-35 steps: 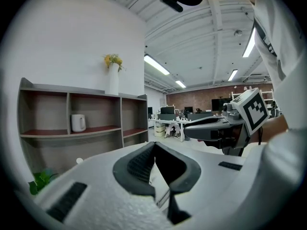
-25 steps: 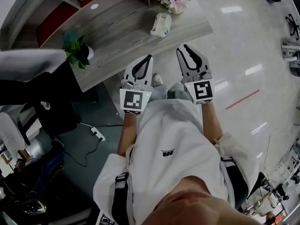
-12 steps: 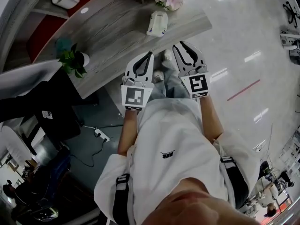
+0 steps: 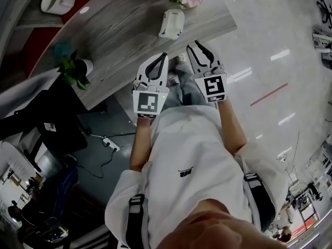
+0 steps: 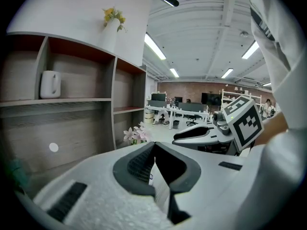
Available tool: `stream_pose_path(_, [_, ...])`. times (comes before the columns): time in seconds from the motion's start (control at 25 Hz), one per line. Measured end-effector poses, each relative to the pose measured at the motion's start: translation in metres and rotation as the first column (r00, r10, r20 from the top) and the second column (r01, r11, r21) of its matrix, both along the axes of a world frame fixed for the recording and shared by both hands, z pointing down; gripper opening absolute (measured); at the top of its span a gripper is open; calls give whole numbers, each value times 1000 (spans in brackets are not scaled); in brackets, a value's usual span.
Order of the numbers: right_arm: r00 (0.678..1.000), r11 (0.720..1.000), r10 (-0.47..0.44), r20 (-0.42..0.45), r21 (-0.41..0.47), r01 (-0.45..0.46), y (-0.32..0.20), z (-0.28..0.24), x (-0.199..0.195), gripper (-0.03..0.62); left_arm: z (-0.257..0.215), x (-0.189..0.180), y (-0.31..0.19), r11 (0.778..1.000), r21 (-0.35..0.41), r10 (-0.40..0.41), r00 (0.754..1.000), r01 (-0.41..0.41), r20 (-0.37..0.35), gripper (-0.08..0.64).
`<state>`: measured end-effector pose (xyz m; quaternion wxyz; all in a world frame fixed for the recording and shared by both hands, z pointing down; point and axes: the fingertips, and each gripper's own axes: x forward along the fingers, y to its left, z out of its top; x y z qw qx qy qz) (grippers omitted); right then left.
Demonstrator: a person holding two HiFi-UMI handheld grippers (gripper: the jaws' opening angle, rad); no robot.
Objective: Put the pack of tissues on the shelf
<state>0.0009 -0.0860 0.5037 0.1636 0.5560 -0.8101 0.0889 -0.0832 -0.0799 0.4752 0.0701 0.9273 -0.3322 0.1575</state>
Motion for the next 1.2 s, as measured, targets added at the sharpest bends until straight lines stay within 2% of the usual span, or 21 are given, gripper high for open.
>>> stream_pose_path(0.68, [999,993,-46,17,-112,48,-42,76,6,110,66,23,-35,995,-103,0,998,5,56,29])
stream_pose_path(1.2, [998,982,-41,54,-183,50,-64,122,-1,115,102,34,-52,986,-167,2,997,11,81,29])
